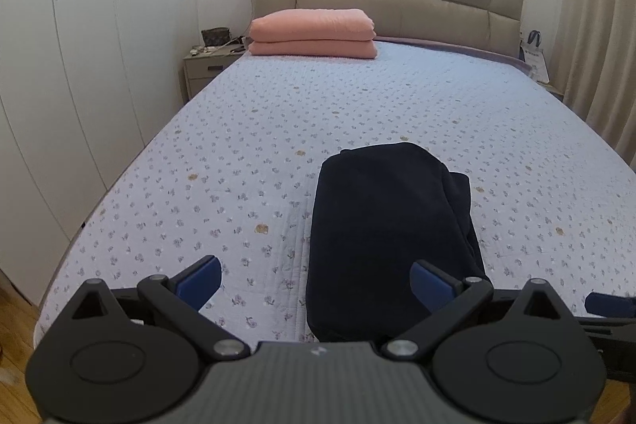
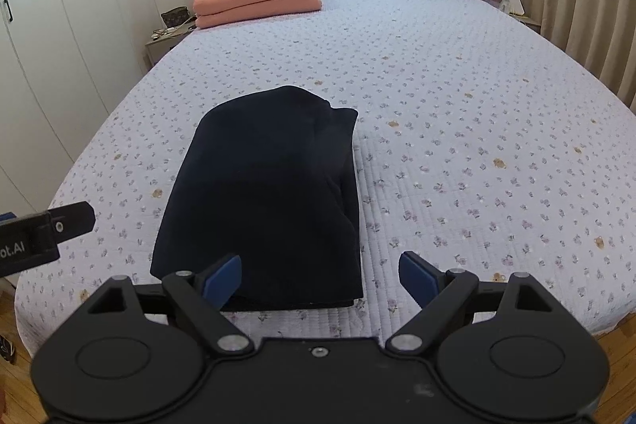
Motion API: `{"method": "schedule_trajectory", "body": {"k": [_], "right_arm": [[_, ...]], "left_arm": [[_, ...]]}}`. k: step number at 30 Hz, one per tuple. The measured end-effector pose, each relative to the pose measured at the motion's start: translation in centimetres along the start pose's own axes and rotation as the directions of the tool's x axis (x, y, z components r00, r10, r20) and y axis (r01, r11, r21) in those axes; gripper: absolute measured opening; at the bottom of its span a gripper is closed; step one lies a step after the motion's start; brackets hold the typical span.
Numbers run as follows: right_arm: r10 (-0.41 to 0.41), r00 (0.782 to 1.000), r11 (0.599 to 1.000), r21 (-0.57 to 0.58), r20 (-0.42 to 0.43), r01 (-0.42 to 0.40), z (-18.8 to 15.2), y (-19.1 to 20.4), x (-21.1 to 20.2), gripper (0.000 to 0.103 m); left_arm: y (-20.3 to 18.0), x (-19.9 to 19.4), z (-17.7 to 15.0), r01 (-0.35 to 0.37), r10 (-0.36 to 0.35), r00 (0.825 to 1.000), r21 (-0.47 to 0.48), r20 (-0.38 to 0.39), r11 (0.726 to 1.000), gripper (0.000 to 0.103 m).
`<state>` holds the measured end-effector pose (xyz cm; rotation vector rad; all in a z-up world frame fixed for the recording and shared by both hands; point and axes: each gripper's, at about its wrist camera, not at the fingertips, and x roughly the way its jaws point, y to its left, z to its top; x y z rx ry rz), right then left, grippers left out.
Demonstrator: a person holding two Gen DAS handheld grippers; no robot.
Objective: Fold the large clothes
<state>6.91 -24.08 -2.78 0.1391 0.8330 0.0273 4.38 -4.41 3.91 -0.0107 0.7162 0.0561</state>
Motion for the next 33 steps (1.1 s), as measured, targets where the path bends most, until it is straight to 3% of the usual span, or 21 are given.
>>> {"method": "schedule_trajectory", "body": {"k": [27, 33], "right_arm": [[0.012, 1.000, 1.000, 0.027, -0.022, -0.012, -0.6, -0.2, -0.2, 0.102], [0.012, 1.000, 1.000, 0.015, -0.020, -0.012, -0.6, 0.0, -0.1, 0.102]], "left_arm": [[-0.6, 0.3, -0.7, 0.016, -0.015, 1.000, 0.068, -0.014, 0.998, 0.103], [-0.7, 0.1, -1.0, -0.068, 0.061, 0.996, 0.112, 0.065, 0.991, 0.099]]}}
